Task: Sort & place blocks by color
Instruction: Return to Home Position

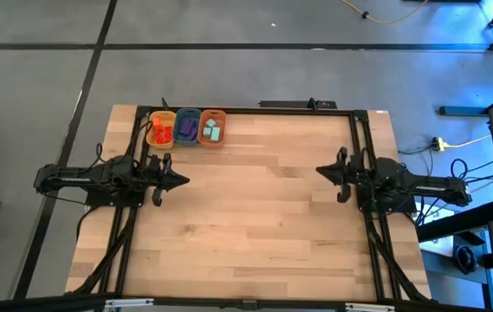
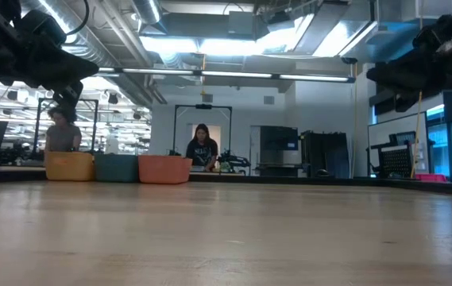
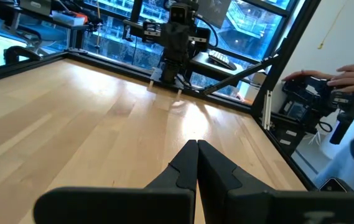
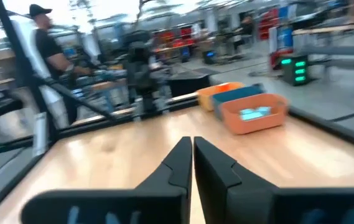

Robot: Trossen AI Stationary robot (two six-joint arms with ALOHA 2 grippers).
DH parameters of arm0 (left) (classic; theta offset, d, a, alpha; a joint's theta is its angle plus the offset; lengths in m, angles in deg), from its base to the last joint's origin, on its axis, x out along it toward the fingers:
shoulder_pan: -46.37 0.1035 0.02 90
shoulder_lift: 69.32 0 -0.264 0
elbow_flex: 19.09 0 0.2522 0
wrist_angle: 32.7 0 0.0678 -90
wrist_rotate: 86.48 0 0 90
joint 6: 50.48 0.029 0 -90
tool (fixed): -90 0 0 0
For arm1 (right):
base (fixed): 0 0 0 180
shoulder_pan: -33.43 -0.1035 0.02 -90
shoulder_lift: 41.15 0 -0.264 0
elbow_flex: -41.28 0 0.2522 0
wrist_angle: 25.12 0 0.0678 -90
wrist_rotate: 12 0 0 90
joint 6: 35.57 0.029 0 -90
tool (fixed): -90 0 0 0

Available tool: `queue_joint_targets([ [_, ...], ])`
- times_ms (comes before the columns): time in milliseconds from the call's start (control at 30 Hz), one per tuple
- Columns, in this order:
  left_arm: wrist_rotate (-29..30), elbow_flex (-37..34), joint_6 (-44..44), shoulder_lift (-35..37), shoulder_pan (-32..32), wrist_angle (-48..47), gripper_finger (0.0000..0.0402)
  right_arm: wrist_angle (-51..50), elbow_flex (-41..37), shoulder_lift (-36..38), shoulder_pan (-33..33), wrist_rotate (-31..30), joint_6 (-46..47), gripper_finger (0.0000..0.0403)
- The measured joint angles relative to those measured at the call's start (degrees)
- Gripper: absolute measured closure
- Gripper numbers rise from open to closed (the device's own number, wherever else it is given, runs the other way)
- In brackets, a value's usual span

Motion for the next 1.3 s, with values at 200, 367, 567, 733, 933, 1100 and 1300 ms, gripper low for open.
queue_joint_targets([
  [200, 0.0, 0.0, 0.0, 0.0, 0.0, 0.0, 0.0401, -1.0, 0.0, 0.0, 0.0, 6.3, 0.0, 0.0383],
  [367, 0.0, 0.0, 0.0, 0.0, 0.0, 0.0, 0.0401, -0.9, 0.0, 0.0, 0.0, 6.2, 0.0, 0.0383],
  [567, 0.0, 0.0, 0.0, 0.0, 0.0, 0.0, 0.0401, -0.8, 0.0, -0.2, 0.0, 6.2, 0.0, 0.0383],
  [733, 0.0, 0.0, 0.0, 0.0, 0.0, 0.0, 0.0401, -0.8, 0.0, -0.2, 0.0, 6.2, 0.0, 0.0383],
  [933, 0.0, 0.0, 0.0, 0.0, 0.0, 0.0, 0.0401, -0.8, 0.0, -0.2, 0.0, 6.2, 0.0, 0.0383],
  [1100, 0.0, 0.0, 0.0, 0.0, 0.0, 0.0, 0.0401, -0.8, 0.0, -0.2, 0.0, 6.2, 0.0, 0.0383],
  [1300, 0.0, 0.0, 0.0, 0.0, 0.0, 0.0, 0.0401, -0.8, 0.0, -0.2, 0.0, 6.2, 0.0, 0.0383],
])
